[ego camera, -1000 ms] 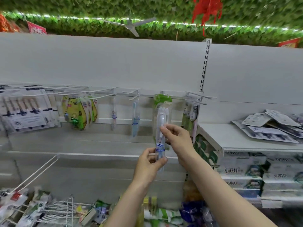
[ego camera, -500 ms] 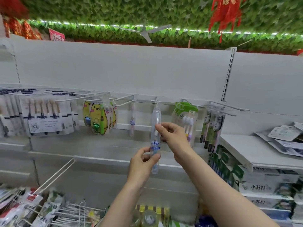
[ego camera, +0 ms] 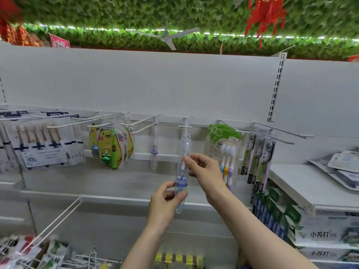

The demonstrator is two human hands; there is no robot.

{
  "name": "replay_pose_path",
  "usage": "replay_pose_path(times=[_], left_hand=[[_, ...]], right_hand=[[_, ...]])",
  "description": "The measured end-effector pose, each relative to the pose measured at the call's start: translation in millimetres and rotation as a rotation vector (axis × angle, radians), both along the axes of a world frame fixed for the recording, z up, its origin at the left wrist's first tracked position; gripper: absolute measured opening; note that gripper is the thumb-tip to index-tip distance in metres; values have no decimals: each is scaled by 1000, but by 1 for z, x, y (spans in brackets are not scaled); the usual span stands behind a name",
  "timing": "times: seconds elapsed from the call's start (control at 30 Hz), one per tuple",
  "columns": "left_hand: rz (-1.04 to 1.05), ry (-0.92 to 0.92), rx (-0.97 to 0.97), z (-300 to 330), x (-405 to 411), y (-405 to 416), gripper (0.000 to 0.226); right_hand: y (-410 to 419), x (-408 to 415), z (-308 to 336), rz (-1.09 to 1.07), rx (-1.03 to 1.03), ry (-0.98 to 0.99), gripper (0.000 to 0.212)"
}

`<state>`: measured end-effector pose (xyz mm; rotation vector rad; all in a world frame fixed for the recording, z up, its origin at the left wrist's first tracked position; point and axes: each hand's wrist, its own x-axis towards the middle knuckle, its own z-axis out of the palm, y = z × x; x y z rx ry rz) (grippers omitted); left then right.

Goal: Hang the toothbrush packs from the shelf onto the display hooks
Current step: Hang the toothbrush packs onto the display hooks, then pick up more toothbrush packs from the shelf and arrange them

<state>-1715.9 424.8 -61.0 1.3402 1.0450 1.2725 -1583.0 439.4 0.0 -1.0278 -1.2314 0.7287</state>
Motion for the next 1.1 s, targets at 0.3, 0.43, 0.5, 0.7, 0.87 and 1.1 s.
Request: replay_pose_path(times=[0.3, 0.43, 0.5, 0.7, 0.87, 1.1], left_hand=[[21, 72, -45, 1, 9, 42, 31], [33, 111, -18, 1, 20, 62, 28], [43, 128, -7, -1, 23, 68, 25], [40, 164, 6, -2, 18, 75, 26], [40, 235, 29, -9, 12, 80, 30], [104, 336, -130, -33, 13, 44, 51]], right_hand=[[34, 4, 3, -39, -78, -12, 13], [41, 9, 9, -60, -111, -62, 19], [43, 11, 12, -65, -124, -71, 23], [46, 7, 12, -78, -153, -109, 21], [47, 4, 6, -76, -183, -120, 20], [13, 22, -42, -123, -489, -399, 50]])
